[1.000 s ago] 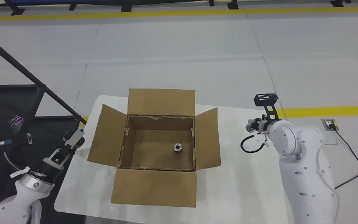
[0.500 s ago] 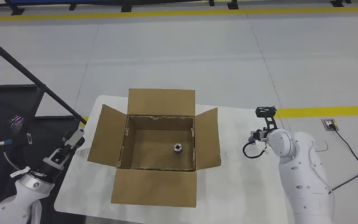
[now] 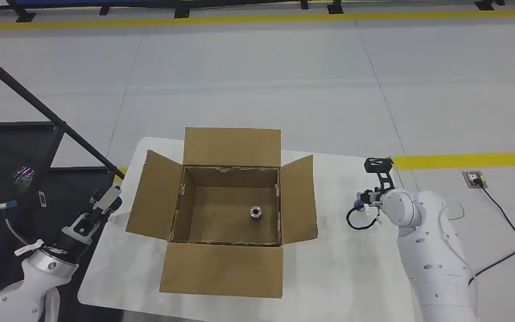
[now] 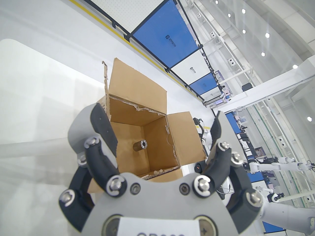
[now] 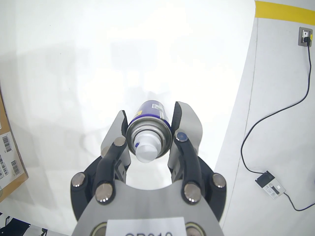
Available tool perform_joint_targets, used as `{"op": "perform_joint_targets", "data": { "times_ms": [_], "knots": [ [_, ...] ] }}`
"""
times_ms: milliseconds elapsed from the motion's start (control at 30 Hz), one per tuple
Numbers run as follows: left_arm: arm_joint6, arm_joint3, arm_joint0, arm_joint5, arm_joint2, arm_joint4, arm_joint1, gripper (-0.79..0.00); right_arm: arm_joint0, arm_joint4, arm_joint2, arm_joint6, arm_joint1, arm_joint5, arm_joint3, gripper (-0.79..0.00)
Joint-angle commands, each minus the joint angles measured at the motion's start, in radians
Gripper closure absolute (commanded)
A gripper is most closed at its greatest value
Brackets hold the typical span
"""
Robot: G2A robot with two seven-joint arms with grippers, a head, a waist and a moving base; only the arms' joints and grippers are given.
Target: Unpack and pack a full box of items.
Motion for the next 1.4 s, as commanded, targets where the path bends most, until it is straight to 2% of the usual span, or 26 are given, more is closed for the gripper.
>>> {"op": "perform_joint_targets", "data": {
  "times_ms": [0,67,133,233,400,533,700,800,933,1033,1167,1367],
  "knots": [
    [0.0,0.0,0.0,0.0,0.0,0.0,0.0,-0.785,-0.003,0.007,-0.001,-0.004,0.001,0.003,-0.002,-0.489],
    [0.0,0.0,0.0,0.0,0.0,0.0,0.0,-0.785,-0.008,0.015,0.001,-0.007,0.003,0.006,-0.011,-0.668],
    [0.0,0.0,0.0,0.0,0.0,0.0,0.0,-0.785,-0.016,0.013,0.005,-0.013,0.005,0.017,-0.043,-0.785],
    [0.0,0.0,0.0,0.0,0.0,0.0,0.0,-0.785,-0.039,0.002,0.011,-0.022,0.009,0.037,-0.136,-0.785],
    [0.0,0.0,0.0,0.0,0.0,0.0,0.0,-0.785,-0.102,0.032,-0.016,-0.044,0.008,0.032,-0.402,-0.785],
    [0.0,0.0,0.0,0.0,0.0,0.0,0.0,-0.785,-0.115,0.07,-0.104,-0.041,0.0,-0.007,-0.567,-0.785],
    [0.0,0.0,0.0,0.0,0.0,0.0,0.0,-0.785,-0.07,0.196,-0.253,-0.072,-0.019,-0.082,-0.642,-0.785],
    [0.0,0.0,0.0,0.0,0.0,0.0,0.0,-0.785,-0.009,0.256,-0.355,-0.041,-0.032,-0.138,-0.595,-0.785],
    [0.0,0.0,0.0,0.0,0.0,0.0,0.0,-0.785,0.101,0.335,-0.509,0.014,-0.061,-0.169,-0.443,-0.785],
    [0.0,0.0,0.0,0.0,0.0,0.0,0.0,-0.785,0.187,0.345,-0.611,0.044,-0.089,-0.145,-0.286,-0.785],
    [0.0,0.0,0.0,0.0,0.0,0.0,0.0,-0.785,0.267,0.405,-0.712,0.019,-0.13,-0.146,-0.09,-0.785],
    [0.0,0.0,0.0,0.0,0.0,0.0,0.0,-0.785,0.346,0.423,-0.836,0.01,-0.192,-0.11,0.14,-0.785]
  ]
}}
